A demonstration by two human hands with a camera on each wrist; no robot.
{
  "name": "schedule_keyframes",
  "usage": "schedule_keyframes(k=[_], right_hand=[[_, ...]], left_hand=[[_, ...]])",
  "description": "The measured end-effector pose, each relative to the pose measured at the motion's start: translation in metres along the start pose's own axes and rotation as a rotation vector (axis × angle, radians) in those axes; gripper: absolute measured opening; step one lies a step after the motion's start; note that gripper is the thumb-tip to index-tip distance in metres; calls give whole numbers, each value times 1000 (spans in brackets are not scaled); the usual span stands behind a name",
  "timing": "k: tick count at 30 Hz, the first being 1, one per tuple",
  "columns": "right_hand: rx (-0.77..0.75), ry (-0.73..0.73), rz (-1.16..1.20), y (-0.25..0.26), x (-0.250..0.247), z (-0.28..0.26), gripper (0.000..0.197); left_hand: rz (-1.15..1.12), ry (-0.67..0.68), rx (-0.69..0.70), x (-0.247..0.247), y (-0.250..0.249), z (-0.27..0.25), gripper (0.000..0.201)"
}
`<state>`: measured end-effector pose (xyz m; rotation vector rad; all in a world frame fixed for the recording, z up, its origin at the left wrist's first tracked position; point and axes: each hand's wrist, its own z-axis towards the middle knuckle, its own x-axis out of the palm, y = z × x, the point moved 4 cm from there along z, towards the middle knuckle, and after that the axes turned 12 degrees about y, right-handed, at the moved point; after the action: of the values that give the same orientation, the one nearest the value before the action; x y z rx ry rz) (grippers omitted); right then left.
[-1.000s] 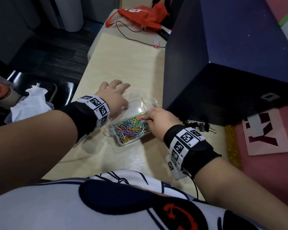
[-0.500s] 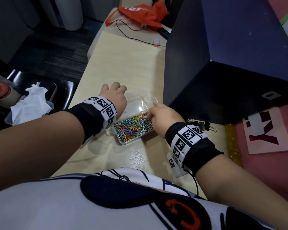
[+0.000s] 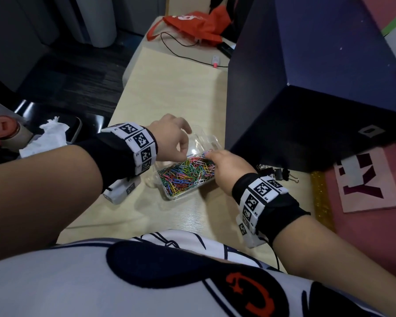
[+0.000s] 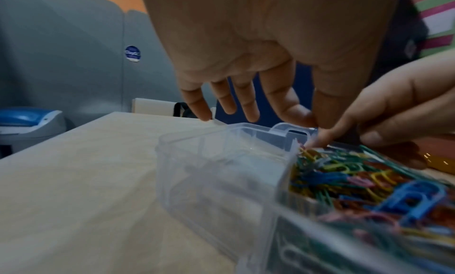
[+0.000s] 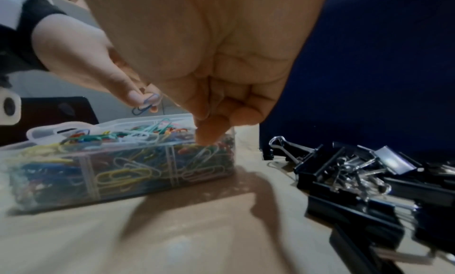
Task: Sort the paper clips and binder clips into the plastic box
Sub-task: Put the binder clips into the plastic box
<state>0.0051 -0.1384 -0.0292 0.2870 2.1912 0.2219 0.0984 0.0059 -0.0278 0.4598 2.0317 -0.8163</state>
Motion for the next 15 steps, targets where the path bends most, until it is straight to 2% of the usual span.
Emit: schedule_keyframes(k=[3,6,8,9,11,12,15], right_hand=[[-6,-11,6,-1,2,1,54],[8,-164,67,-5,-2,-4,33],[85,-258,90,-11,-6,-8,18],[159,-258,95,-15,-7,-9,21],[322,-128,65,-24,-3,-7,34],[381,-39,30,-28,1,-5,40],[428,109,-15,-29,13,3,52]], left_hand=[[29,47,35,6,-1,1,16],[50,35,18,5,0,1,20],[78,38,-13,4,1,0,20],[103,30,-27,2,0,-2,19],[153,-15,-69,-1,0,-3,15],[173,-29,-102,-1,2,-3,20],[201,36,-211,1,12,0,40]])
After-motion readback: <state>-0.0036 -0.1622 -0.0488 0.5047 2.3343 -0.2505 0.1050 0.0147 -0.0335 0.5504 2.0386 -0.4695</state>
